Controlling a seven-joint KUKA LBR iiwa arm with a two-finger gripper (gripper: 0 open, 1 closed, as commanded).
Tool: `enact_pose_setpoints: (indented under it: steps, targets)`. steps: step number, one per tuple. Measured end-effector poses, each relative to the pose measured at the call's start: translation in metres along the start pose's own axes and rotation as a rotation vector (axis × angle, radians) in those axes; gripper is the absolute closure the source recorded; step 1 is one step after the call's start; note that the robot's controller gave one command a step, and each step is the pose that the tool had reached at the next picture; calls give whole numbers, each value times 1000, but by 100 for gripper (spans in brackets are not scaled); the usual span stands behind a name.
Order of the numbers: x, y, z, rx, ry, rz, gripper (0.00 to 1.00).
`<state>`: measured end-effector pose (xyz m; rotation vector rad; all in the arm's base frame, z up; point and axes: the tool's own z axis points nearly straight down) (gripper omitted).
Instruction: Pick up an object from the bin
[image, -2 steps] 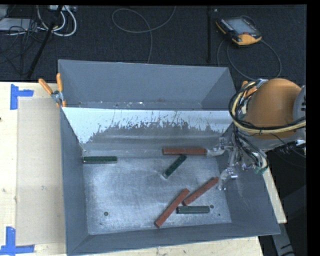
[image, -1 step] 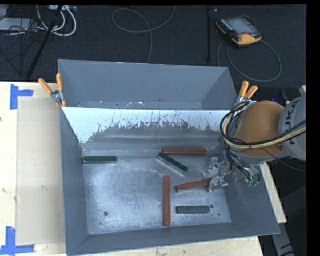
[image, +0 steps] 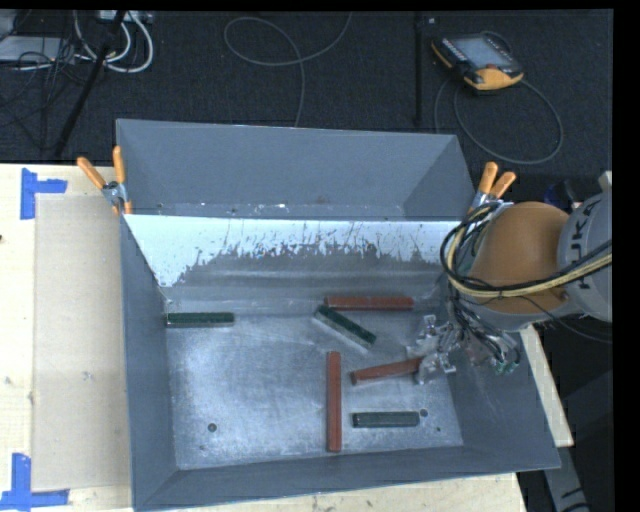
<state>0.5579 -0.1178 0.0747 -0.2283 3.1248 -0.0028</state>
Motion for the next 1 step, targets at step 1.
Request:
enact_pose_setpoints:
  steps: [1]
  targets:
    - [-21, -25, -126, -5, 7, -470, 100]
